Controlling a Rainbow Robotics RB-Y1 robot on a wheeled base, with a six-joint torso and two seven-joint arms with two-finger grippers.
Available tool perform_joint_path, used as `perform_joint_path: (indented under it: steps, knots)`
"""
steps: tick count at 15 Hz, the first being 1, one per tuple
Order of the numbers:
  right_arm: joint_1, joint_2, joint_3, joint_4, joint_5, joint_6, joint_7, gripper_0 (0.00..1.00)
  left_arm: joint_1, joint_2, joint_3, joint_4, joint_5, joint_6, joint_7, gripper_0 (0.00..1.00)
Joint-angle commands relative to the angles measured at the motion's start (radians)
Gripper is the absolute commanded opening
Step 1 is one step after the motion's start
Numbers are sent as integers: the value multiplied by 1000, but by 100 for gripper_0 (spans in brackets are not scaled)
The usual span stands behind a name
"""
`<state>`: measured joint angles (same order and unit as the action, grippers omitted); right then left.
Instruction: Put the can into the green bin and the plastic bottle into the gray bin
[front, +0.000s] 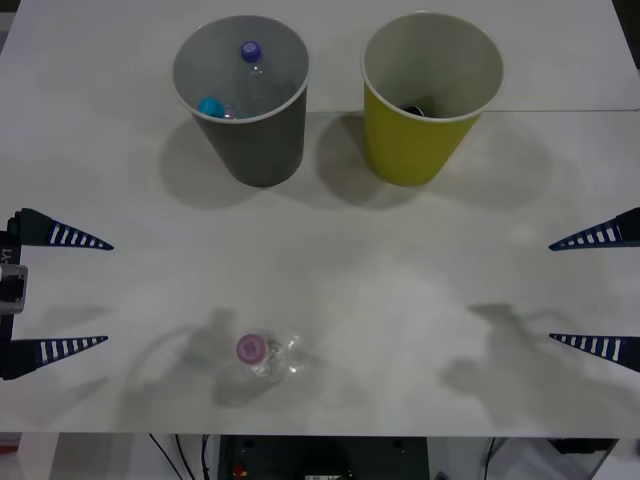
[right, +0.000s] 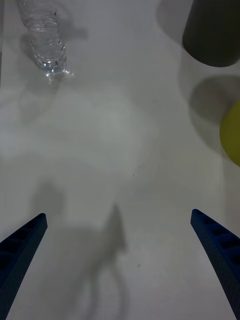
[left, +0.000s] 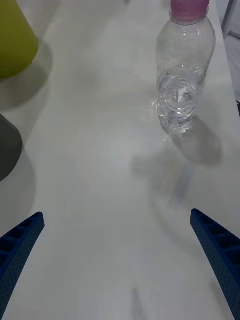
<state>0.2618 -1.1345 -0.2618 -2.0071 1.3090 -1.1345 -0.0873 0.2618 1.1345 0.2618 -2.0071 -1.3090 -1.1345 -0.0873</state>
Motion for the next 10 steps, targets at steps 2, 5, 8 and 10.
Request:
perform_joint_path:
  steps: [2, 5, 8, 10]
  knots:
    - [0, 0, 0, 0, 0, 0, 0, 100, 25, -9, -23, 13, -3, -7, 1, 100]
    - [0, 0, 0, 0, 0, 0, 0, 100, 31, -10, -18, 11, 4, -4, 1, 100]
    - [0, 0, 0, 0, 0, 0, 0, 100, 31, -30, -29, 13, 8, -4, 1, 100]
    - [0, 0, 0, 0, 0, 0, 0, 100, 31, -61, -49, 16, 10, -4, -5, 100]
